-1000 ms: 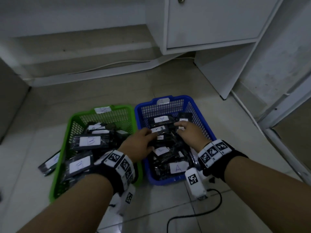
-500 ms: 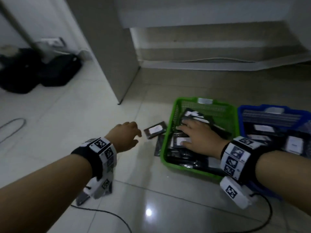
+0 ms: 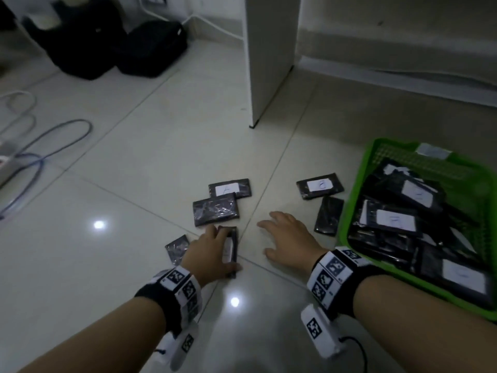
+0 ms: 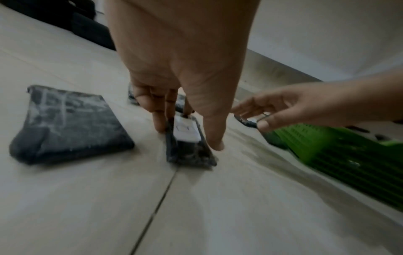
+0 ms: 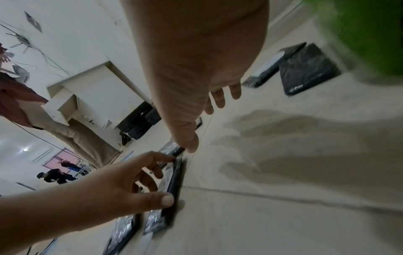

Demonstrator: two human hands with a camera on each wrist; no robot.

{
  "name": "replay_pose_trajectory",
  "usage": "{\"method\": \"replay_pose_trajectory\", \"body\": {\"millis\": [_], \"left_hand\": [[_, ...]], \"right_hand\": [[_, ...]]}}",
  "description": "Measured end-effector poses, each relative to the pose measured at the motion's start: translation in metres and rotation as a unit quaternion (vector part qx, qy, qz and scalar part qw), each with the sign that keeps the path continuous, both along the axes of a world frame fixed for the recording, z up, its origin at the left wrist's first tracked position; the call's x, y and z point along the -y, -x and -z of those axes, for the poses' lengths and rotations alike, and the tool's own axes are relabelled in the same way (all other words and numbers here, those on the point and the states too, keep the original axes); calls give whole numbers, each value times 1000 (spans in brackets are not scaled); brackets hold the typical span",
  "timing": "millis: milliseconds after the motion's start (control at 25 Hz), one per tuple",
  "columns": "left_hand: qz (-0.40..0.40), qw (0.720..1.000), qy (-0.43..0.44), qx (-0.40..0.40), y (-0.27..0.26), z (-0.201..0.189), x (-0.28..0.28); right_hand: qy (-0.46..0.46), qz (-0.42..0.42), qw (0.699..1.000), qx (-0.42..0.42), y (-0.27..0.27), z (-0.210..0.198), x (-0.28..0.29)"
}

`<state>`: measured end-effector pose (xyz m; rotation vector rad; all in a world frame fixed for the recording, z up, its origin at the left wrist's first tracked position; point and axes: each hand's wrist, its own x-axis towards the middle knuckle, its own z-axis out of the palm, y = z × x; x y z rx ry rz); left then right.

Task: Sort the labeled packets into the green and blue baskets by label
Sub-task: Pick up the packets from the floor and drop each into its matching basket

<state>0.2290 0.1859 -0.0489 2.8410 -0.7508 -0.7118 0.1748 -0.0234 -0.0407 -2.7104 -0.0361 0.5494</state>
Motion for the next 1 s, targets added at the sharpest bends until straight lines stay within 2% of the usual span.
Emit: {"method": "replay_pose_trajectory", "body": {"millis": [160,240,320,360,400,520,560,640,720,800,880,1000], "left_hand": [[-96,989,102,-48,11,15,-4],[-142,980,123,-65,6,11,-13],[-198,969,142,-48,-4,3,-29],[-238,954,175,-49,-10,-3,-36],[-290,925,234,-80,-17,-9,-41],[-405,772,424,-246,-34,-30,-45],[-410,748,448,-267,-40,-34,-45],[-398,733,476,-278,-49,-37,-41],[-389,727,497,-271,-54,-38,-38],[-398,708,523,-258,-58,-37,-33],[-414,690,543,-241,-61,-35,-25],[-420,685,549,-229,-62,-36,-4]], "right_hand": [[-19,4,1000,4,-10,13,-25],[-33,8,999,18,-22,14,-32],[-41,6,998,49,-37,14,-41],[-37,-8,997,65,-46,15,-46],[-27,-31,996,77,-56,15,-52],[24,-110,991,74,-87,19,-68],[38,-120,990,68,-94,22,-72],[60,-114,989,73,-97,27,-79],[81,-96,988,95,-88,32,-86],[47,-53,991,113,-78,30,-84],[-76,68,992,72,-73,19,-66],[-231,198,952,-11,-71,5,-14]]}}
